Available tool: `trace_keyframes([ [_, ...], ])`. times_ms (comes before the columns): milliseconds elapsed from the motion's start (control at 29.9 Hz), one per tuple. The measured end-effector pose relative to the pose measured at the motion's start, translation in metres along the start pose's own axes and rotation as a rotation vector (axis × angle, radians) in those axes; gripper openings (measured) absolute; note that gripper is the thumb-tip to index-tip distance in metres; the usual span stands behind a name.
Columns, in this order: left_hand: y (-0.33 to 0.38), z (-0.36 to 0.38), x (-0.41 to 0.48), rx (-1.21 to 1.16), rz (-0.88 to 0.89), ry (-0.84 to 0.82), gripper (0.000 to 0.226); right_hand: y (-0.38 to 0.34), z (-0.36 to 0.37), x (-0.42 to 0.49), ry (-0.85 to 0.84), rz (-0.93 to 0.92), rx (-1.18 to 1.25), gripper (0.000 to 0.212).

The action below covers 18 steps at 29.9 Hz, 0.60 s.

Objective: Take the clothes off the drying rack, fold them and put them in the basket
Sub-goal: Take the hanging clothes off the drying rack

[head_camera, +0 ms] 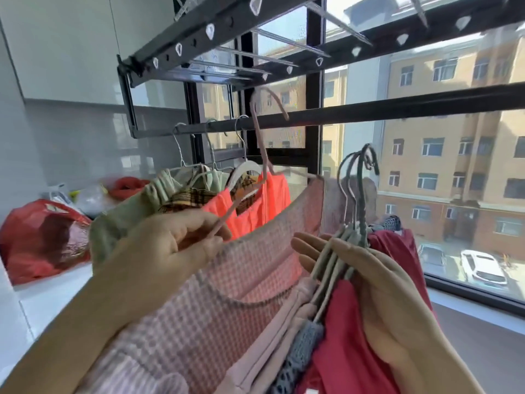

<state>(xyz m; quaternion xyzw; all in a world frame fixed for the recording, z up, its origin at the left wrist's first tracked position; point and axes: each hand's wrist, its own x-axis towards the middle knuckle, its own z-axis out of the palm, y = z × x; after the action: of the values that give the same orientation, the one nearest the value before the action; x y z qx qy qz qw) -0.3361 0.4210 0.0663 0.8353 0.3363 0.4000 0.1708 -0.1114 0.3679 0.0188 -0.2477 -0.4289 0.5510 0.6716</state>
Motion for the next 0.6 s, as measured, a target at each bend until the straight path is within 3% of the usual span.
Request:
trace_keyframes([
  [100,-0.011,0.025,-0.013,-0.029,-0.028,-0.054,0.036,0.012,0.001,0.004,0.005,0.041,0.013,0.071],
  [201,-0.015,0.049,-0.015,-0.013,-0.042,-0.141,0.032,0.019,0.005,0.007,0.011,0.078,0.030,0.070],
  [301,-0.020,0.059,-0.017,-0.136,-0.049,-0.237,0.042,0.023,0.008,0.007,-0.025,0.103,0.072,0.070],
  [602,-0.029,0.065,-0.022,-0.288,-0.067,-0.215,0.044,0.028,0.008,0.008,-0.071,0.088,0.108,0.072],
])
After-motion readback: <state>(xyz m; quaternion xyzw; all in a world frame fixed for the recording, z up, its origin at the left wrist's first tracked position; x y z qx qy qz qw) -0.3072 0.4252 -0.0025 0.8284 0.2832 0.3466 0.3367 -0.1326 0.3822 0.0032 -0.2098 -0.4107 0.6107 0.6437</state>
